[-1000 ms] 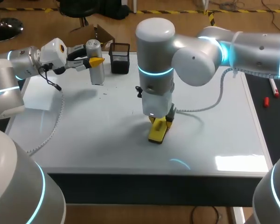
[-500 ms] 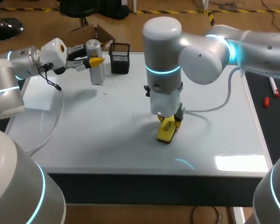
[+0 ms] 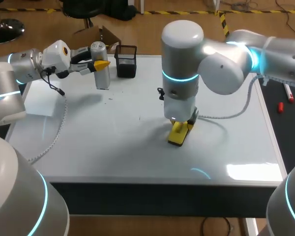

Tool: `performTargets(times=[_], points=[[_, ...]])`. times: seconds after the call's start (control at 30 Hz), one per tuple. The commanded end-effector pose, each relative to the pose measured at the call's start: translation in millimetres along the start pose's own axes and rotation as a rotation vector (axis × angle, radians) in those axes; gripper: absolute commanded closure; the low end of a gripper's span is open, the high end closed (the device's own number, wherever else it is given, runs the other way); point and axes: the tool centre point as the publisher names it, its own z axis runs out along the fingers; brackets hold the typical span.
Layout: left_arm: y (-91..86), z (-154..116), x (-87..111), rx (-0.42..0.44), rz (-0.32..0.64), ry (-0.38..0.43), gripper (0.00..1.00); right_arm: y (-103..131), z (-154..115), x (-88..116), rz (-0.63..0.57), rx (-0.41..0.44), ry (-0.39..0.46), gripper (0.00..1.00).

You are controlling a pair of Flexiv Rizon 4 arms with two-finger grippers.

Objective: Pick up the inspection probe, press it on each red-marked spot on the whiteboard one by one, put down the probe, pick up the eraser, and wipe off all the red marks.

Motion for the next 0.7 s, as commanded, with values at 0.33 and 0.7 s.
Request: performTargets(times=[0.33, 0.7], points=[[-1.7, 0.8, 1.0, -0.002, 0.002, -0.004, 1.0, -58.1, -4.2, -18.0, -0.199, -0.011, -0.027, 1.0], [-1.7, 0.8, 1.0, -0.002, 0.002, -0.004, 1.0, -118.2, -25.6, -35.7, -0.321, -0.028, -0.014, 1.0]])
